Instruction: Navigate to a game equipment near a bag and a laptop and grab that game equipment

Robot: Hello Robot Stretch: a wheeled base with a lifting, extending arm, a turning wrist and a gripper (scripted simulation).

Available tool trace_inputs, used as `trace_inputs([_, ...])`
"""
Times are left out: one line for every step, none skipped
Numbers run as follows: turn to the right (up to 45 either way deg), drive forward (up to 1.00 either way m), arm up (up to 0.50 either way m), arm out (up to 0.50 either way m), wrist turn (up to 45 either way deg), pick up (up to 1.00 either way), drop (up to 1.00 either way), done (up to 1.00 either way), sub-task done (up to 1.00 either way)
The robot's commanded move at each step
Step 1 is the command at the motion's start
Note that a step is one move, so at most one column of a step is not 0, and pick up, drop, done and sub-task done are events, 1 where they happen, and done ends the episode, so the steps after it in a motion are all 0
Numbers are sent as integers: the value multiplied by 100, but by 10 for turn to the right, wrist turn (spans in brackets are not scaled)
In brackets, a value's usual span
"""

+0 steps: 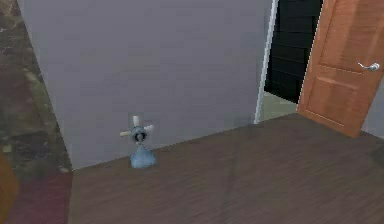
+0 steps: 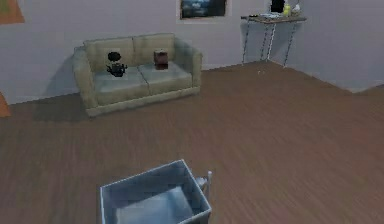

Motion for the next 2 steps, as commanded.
trace_inputs([0,55,0,0,0,0,0,0,0])
trace_inputs([0,20,0,0,0,0,0,0,0])
